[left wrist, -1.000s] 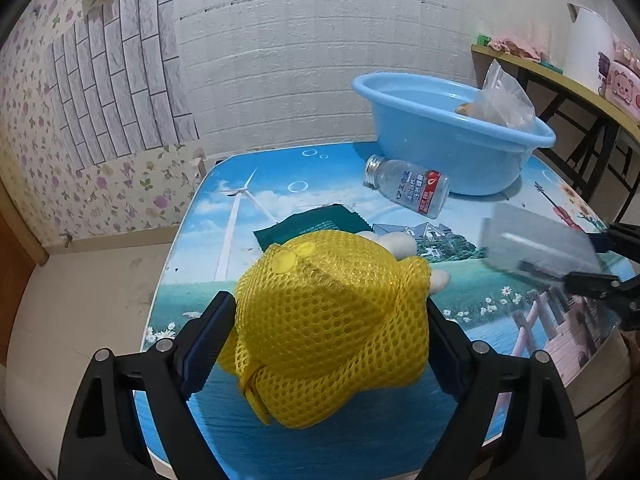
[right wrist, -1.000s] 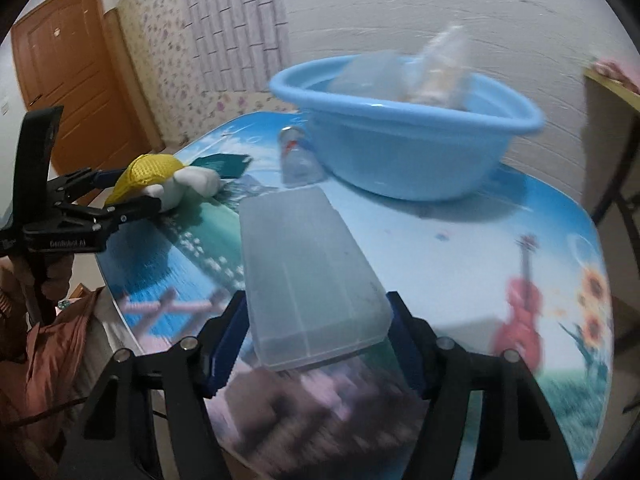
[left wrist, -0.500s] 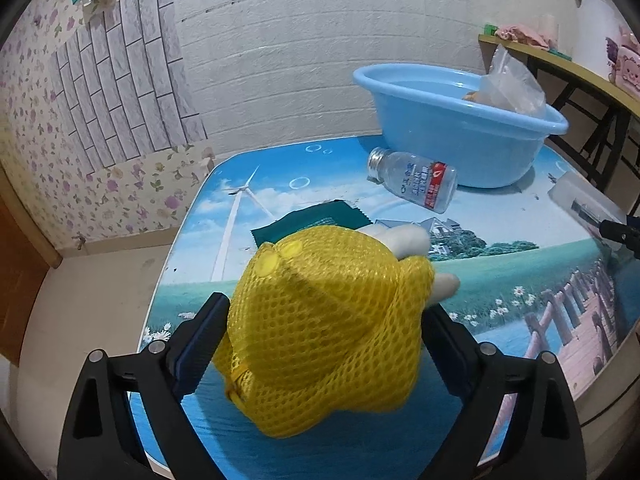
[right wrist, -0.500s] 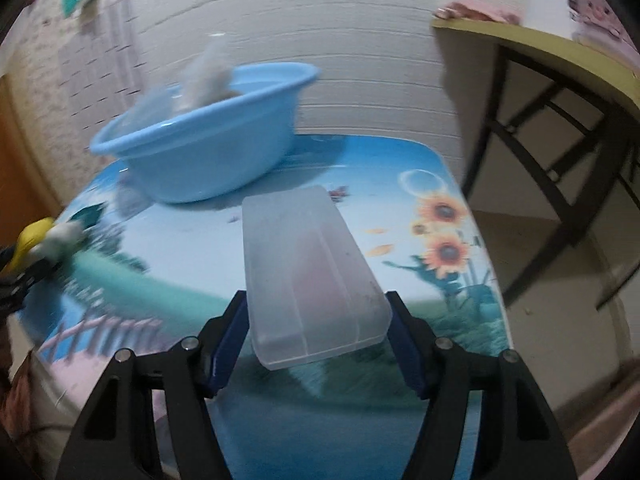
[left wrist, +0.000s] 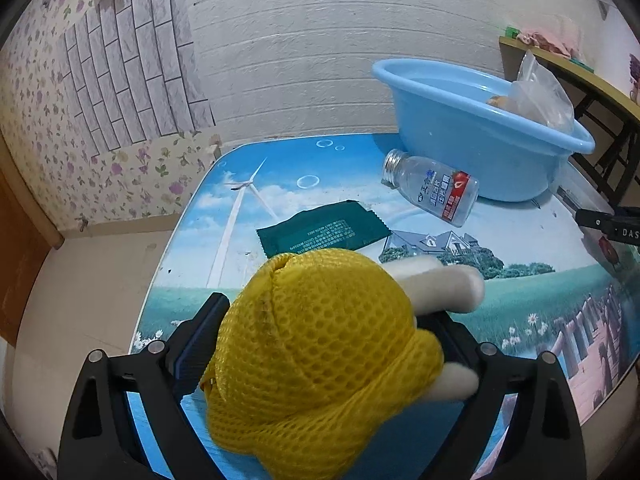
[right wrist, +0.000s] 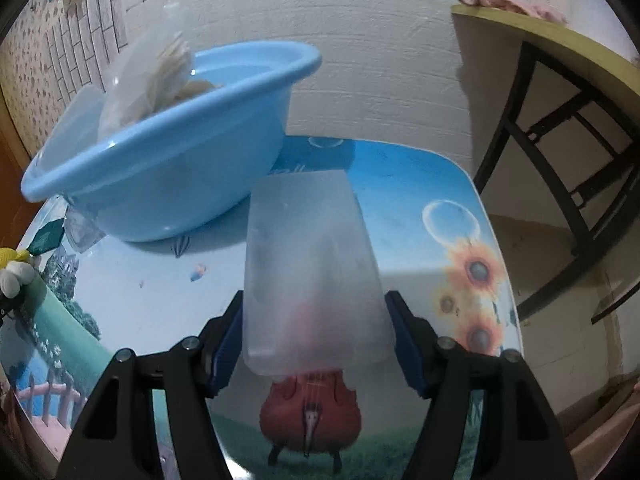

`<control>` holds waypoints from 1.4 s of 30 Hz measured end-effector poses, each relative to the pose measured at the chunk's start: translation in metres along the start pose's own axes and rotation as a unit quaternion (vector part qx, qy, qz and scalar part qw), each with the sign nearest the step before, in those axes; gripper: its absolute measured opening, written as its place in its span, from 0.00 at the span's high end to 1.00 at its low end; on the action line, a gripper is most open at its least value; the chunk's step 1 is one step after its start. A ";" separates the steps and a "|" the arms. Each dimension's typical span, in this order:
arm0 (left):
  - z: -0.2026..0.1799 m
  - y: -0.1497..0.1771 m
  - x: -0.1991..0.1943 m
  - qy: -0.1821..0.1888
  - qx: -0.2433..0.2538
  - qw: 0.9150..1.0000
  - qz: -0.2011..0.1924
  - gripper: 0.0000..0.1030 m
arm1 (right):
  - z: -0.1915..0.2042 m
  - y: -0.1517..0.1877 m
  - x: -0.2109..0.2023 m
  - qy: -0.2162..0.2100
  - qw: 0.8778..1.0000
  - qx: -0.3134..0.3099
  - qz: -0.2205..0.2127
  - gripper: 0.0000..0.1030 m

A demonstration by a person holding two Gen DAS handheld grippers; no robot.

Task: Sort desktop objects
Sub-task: 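Hold the plush toy with the left tool while the right tool holds the clear box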

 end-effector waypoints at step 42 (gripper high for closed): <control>-0.003 0.001 0.017 -0.025 -0.007 1.000 0.006 0.04 | 0.013 -0.032 0.034 -0.037 0.998 -0.049 0.019 0.00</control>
Point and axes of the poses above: each gripper's, at about its wrist camera, not at the fingertips, and x roughly the way its jaws point, z to its left, y to its underside, the point moved 9 cm from there along x, roughly the way its jaws point, and after that the axes turned 6 degrees about -x, right-handed, at the moved point
